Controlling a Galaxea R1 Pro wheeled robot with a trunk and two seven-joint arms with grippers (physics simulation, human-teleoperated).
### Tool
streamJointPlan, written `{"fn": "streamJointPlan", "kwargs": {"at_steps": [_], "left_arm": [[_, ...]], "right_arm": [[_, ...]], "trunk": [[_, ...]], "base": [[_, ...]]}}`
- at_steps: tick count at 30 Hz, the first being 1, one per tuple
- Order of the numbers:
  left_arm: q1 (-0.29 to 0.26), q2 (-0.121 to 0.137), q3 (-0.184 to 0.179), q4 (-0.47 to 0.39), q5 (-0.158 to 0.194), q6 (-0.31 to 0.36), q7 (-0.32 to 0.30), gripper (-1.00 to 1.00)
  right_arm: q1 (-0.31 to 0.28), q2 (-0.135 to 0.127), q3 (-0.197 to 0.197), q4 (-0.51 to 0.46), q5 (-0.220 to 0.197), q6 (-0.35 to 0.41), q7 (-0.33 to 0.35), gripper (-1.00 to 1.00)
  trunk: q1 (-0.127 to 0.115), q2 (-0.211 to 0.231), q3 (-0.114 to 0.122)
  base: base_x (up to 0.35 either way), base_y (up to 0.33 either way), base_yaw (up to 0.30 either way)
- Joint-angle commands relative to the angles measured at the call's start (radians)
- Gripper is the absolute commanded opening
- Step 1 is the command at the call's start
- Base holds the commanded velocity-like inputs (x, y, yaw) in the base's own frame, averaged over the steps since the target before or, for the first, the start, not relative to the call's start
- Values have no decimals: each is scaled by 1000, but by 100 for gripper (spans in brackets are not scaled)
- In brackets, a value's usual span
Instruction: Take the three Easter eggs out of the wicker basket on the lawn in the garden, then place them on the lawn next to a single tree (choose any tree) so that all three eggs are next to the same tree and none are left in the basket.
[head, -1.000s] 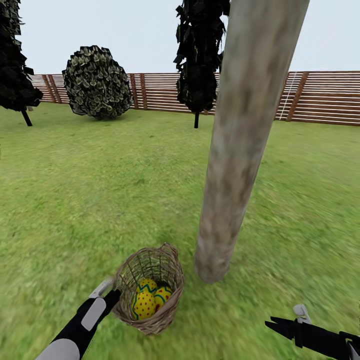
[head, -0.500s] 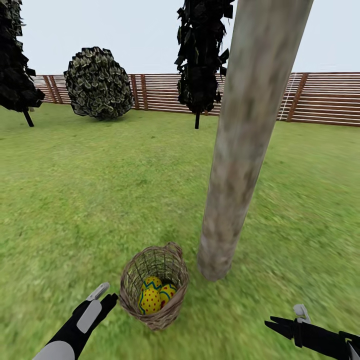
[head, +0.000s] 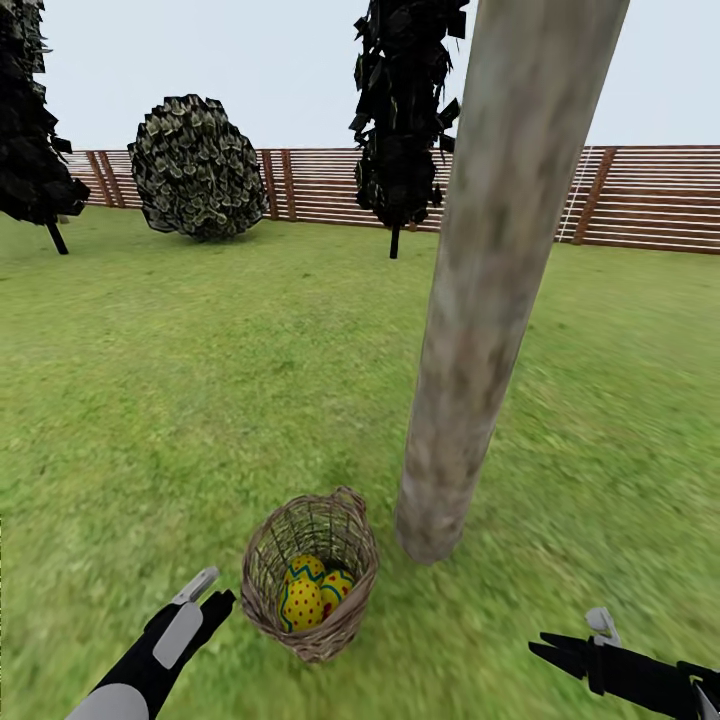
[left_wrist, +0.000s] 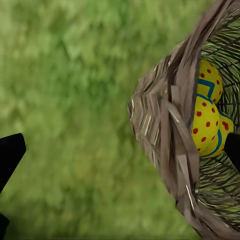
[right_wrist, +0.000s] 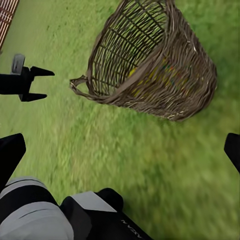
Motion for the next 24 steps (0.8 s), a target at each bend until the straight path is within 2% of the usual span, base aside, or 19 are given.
{"fn": "streamJointPlan", "kwargs": {"at_steps": [1, 16, 24], "left_arm": [[0, 0, 1, 2, 9, 4, 5, 100], [0, -1, 1, 10, 11, 3, 5, 100], [0, -1, 1, 10, 9, 3, 5, 100]], "right_arm": [[0, 0, -1, -1, -2, 10, 4, 100], [0, -1, -11, 1, -11, 9, -15, 100], [0, 0, -12, -1, -11, 9, -32, 100]], "trunk": [[0, 0, -1], [0, 0, -1], [0, 0, -1]], "base": [[0, 185, 0], [3, 288, 0], [101, 293, 0]]}}
